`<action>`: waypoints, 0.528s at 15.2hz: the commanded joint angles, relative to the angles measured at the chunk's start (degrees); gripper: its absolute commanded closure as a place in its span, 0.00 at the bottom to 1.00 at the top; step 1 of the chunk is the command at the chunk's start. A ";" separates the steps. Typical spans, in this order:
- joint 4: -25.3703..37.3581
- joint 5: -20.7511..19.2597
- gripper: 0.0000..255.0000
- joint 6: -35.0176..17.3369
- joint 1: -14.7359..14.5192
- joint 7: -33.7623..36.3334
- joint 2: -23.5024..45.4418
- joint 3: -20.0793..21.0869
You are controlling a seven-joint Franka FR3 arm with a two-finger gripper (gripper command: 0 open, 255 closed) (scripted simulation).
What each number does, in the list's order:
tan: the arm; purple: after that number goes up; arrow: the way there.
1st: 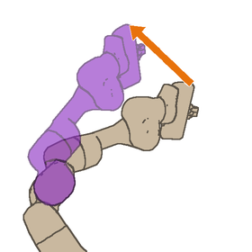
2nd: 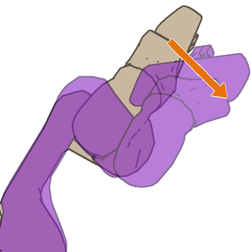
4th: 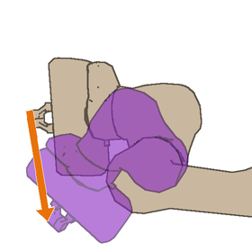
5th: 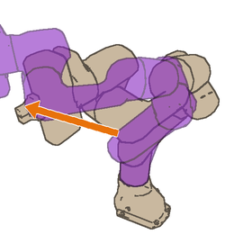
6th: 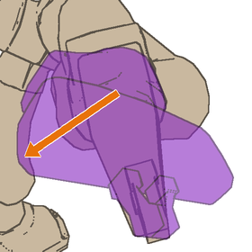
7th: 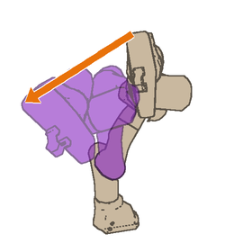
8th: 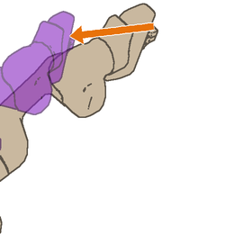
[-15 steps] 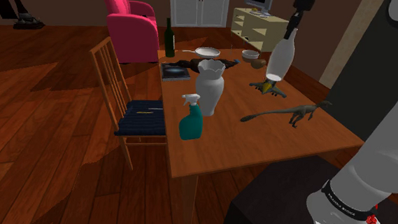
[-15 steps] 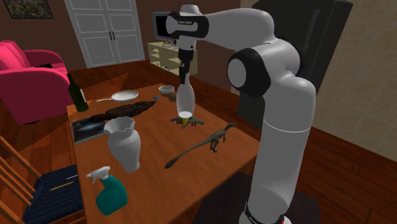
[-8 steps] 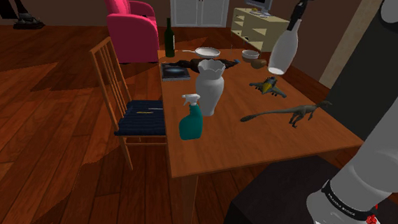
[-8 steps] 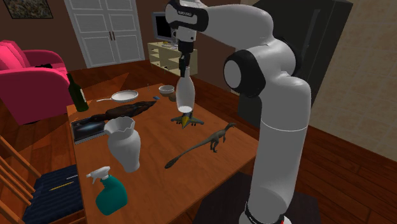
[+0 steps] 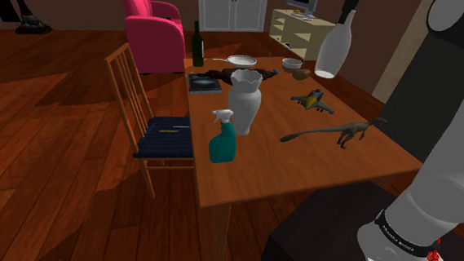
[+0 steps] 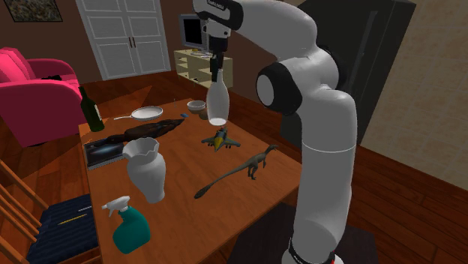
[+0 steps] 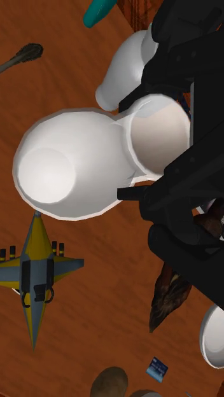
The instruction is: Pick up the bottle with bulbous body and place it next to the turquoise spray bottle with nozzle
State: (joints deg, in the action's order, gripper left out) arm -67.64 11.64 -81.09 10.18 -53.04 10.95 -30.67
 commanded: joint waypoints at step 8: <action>20.63 6.01 1.00 12.60 6.09 -0.43 8.94 -0.41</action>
State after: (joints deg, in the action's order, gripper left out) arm -50.09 16.71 -70.38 15.25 -53.50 18.60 -31.10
